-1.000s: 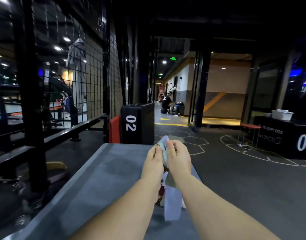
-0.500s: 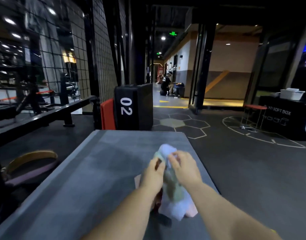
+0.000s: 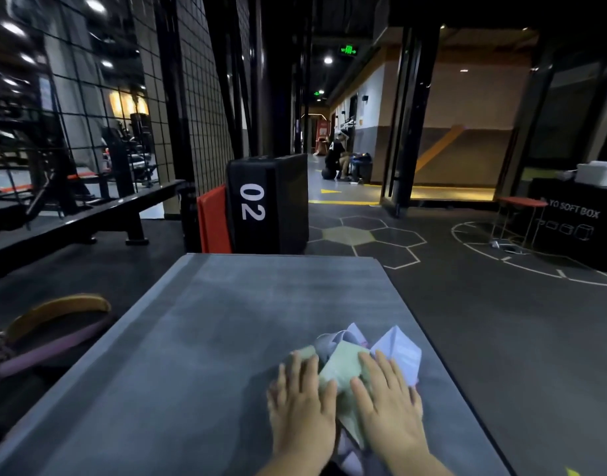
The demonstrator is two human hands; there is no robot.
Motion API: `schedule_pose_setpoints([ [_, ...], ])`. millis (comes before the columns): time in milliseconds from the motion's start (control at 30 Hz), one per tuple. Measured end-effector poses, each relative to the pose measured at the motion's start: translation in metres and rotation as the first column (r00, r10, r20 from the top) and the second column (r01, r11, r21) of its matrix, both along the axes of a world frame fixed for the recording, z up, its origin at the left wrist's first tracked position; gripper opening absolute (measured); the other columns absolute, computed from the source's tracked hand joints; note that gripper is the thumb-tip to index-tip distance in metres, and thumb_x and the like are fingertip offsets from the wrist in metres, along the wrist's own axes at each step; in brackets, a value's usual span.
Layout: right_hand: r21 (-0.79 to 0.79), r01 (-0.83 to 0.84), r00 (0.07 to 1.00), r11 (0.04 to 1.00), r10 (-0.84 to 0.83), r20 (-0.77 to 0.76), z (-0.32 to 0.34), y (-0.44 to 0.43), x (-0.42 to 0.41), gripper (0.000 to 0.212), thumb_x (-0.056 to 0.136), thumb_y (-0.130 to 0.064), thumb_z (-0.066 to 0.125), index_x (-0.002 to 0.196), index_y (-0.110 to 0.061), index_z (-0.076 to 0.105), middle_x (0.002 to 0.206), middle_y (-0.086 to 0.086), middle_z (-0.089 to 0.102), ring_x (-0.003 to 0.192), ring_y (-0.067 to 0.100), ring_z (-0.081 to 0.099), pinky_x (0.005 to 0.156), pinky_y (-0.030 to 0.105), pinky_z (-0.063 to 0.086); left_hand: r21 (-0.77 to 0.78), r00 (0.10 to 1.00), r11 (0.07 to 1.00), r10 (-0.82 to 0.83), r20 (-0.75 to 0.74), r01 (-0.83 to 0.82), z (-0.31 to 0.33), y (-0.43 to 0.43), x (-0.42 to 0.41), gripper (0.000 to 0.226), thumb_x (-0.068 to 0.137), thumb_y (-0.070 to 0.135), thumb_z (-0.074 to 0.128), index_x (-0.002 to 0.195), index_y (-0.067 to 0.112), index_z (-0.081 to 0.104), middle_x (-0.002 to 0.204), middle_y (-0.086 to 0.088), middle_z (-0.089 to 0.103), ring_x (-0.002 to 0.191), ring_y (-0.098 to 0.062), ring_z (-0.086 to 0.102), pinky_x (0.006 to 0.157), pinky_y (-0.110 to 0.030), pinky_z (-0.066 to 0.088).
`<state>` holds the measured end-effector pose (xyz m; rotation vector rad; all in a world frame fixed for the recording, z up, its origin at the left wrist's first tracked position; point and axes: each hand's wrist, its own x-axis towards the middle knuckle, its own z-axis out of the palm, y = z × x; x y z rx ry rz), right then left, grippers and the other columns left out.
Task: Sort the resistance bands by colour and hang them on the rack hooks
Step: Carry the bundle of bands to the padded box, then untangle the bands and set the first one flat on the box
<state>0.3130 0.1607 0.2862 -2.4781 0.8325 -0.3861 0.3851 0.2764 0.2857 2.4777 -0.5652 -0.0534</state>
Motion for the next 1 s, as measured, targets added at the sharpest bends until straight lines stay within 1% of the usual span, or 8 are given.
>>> schedule_pose_setpoints([
  [200,-0.064,0.032,0.998,0.997,-0.035,-0.053,-0.018,-0.003,0.002,0.088,0.06,-0.072,-0.014,0.145,-0.054,-0.003,0.156,-0.028,-0.007,0.146,-0.001,-0.008,0.119,0.037,0.003,0.082,0.998,0.995,-0.052,-0.04,0.055,-0.049,0.001,0.006,0.065,0.093,0.062,0.006,0.134,0.03,0.043,0.125,0.003,0.065,0.108,-0.018,0.066,0.095,-0.045,0.033],
  [300,-0.068,0.019,0.996,0.997,-0.025,-0.085,-0.02,-0.004,0.006,0.088,0.062,-0.072,-0.015,0.147,-0.052,-0.003,0.158,-0.026,-0.006,0.146,0.0,-0.01,0.12,0.037,0.002,0.128,0.994,0.99,-0.055,-0.098,0.067,-0.041,0.001,0.006,0.088,0.071,0.069,-0.007,0.15,0.039,0.016,0.157,0.003,0.025,0.143,-0.017,0.029,0.114,-0.048,0.02],
  [400,-0.083,0.014,0.994,0.996,-0.023,-0.107,-0.021,-0.005,0.005,0.089,0.063,-0.071,-0.016,0.148,-0.049,-0.004,0.158,-0.025,-0.006,0.146,0.001,-0.01,0.12,0.036,0.0,0.082,0.99,0.993,-0.071,-0.119,0.081,-0.031,0.002,0.008,0.126,0.036,0.083,-0.038,0.15,0.042,-0.003,0.161,0.007,-0.01,0.148,-0.014,-0.007,0.118,-0.04,-0.002],
  [467,-0.054,-0.001,0.994,0.999,-0.005,-0.108,-0.02,-0.004,0.004,0.084,0.068,-0.071,-0.012,0.149,-0.049,-0.005,0.158,-0.025,-0.005,0.146,0.001,-0.01,0.12,0.036,-0.002,0.022,0.993,0.996,-0.078,-0.093,0.081,-0.029,0.006,0.009,0.134,0.032,0.084,-0.04,0.151,0.041,0.003,0.162,0.007,-0.004,0.149,-0.015,-0.005,0.118,-0.037,-0.001],
  [567,0.012,-0.01,0.996,1.0,0.011,-0.094,-0.014,-0.005,0.002,0.063,0.088,-0.062,0.007,0.149,-0.047,0.001,0.159,-0.023,0.001,0.147,0.001,-0.007,0.121,0.037,-0.002,-0.138,0.996,0.986,-0.088,0.015,0.089,-0.034,0.011,0.01,0.094,0.068,0.075,0.001,0.146,0.033,0.035,0.158,0.004,0.023,0.148,-0.021,0.012,0.118,-0.037,0.009],
  [700,0.15,0.034,0.996,0.988,-0.045,0.071,0.002,-0.006,-0.001,0.049,0.099,-0.05,0.022,0.148,-0.044,0.019,0.155,-0.02,0.022,0.144,0.0,0.01,0.12,0.038,-0.001,-0.21,0.975,0.976,-0.016,0.221,0.064,-0.018,0.017,0.011,0.051,0.081,0.05,0.038,0.104,0.022,0.074,0.124,-0.003,0.065,0.119,-0.034,0.057,0.097,-0.046,0.044],
  [833,0.165,0.139,0.968,0.976,-0.169,0.185,0.022,-0.007,-0.01,0.045,0.097,-0.05,0.024,0.136,-0.039,0.043,0.141,-0.017,0.042,0.135,0.006,0.031,0.118,0.042,0.003,-0.166,0.982,0.986,0.011,0.186,0.02,-0.007,0.02,0.009,0.041,0.078,0.049,0.043,0.083,0.025,0.075,0.11,0.0,0.071,0.099,-0.035,0.066,0.08,-0.047,0.054],
  [1000,-0.001,0.216,0.973,0.976,-0.215,0.09,0.025,-0.004,-0.027,0.028,0.095,-0.053,0.037,0.109,-0.043,0.059,0.121,-0.017,0.052,0.12,0.007,0.04,0.107,0.04,0.021,-0.14,0.984,0.99,0.041,0.171,-0.017,-0.003,0.016,0.007,0.037,0.073,0.049,0.042,0.068,0.028,0.073,0.1,0.005,0.072,0.089,-0.032,0.067,0.067,-0.042,0.056],
])
